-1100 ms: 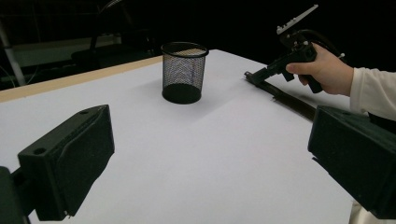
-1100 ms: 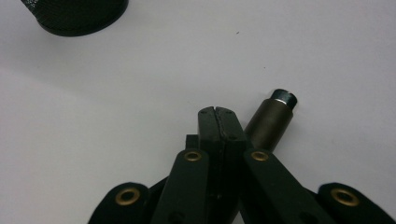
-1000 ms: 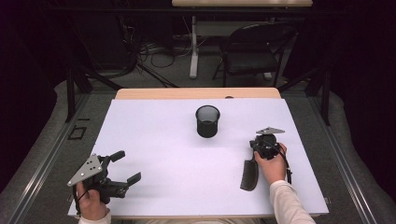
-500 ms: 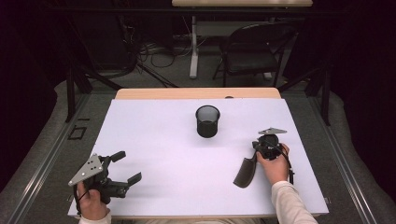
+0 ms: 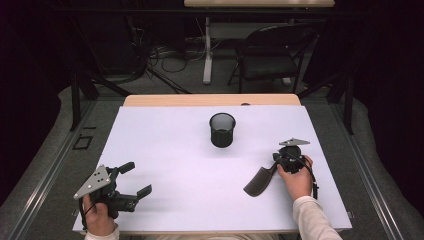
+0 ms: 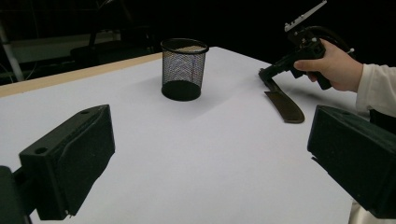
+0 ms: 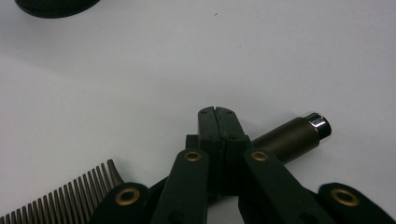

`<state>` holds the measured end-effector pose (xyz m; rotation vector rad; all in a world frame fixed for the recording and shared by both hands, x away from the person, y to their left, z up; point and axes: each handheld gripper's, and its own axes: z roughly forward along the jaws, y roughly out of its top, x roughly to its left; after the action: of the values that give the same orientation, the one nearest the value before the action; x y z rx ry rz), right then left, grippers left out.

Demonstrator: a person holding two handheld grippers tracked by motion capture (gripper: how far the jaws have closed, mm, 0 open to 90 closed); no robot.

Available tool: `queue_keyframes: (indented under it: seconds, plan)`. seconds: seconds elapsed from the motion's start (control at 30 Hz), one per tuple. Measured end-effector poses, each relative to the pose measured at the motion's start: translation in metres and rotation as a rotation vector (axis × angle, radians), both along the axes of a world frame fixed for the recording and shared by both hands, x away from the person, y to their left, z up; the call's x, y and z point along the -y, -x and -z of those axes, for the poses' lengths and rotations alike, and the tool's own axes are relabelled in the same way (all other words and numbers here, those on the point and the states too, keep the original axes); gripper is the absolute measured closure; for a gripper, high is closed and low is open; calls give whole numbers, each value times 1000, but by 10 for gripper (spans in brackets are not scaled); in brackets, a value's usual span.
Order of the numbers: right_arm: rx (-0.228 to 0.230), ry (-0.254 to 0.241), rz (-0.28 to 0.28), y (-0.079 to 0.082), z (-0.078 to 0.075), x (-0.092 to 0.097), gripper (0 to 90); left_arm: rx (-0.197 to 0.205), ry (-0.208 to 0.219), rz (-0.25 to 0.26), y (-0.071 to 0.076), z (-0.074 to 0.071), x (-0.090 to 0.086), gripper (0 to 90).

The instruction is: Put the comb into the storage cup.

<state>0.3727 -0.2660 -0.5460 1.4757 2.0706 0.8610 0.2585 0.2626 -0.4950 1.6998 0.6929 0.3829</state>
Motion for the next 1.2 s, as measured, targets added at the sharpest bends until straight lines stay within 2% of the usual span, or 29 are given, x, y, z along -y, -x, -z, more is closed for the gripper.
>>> queue_keyframes:
  seconds: [0.37,1.2]
  plan:
    - [-8,13,15,4,1,8,900,-1,-1,-5,0,0,-1,10]
    - [-19,33,18,24,0,24,900,-2,4,-6,0,0,0,10]
